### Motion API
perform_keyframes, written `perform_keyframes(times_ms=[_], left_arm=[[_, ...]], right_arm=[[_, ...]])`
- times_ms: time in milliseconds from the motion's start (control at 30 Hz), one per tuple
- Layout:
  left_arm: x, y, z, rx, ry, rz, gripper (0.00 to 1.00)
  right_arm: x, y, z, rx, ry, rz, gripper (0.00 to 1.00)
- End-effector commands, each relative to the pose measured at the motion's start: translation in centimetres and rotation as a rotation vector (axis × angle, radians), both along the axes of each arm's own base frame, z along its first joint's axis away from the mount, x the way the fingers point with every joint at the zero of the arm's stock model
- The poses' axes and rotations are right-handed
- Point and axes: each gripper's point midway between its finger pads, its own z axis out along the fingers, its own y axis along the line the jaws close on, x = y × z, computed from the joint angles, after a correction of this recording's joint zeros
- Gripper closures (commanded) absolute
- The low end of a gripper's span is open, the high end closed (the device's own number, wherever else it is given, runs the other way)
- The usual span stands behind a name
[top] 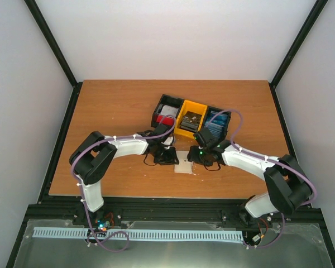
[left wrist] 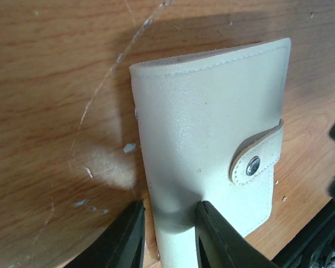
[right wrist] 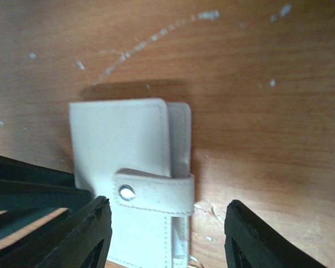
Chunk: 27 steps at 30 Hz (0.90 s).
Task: Put the credit cards into the card holder
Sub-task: Close the card holder at the center of the board.
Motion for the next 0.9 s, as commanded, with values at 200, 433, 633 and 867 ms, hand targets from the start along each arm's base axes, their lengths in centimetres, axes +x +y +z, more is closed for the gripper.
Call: perform_keyframes(times_ms=[200, 433, 633, 867], left_arm=[[-0.1, 2.7, -3.2, 0.174, 0.038, -0.003, 0.77], [0.4, 3.5, -4.4, 0.269, 0.053, 0.006, 0.77], [0.2, 3.4, -5.3, 0.283, 0.078, -0.034, 0.78], [0.2, 4.1, -5.3, 0.320, 0.068, -0.043, 0.79]], right_arm=[[-0.6, -0.2, -2.6, 0.146, 0.084, -0.068, 0.45], [-1.2, 1.1, -4.6, 0.224, 0.150, -0.025, 0.47], [-1.3, 2.7, -4.6, 0.327, 0.151, 0.031, 0.48], [-1.1, 4.6, -0.8, 0.497, 0.090, 0.098, 0.49]])
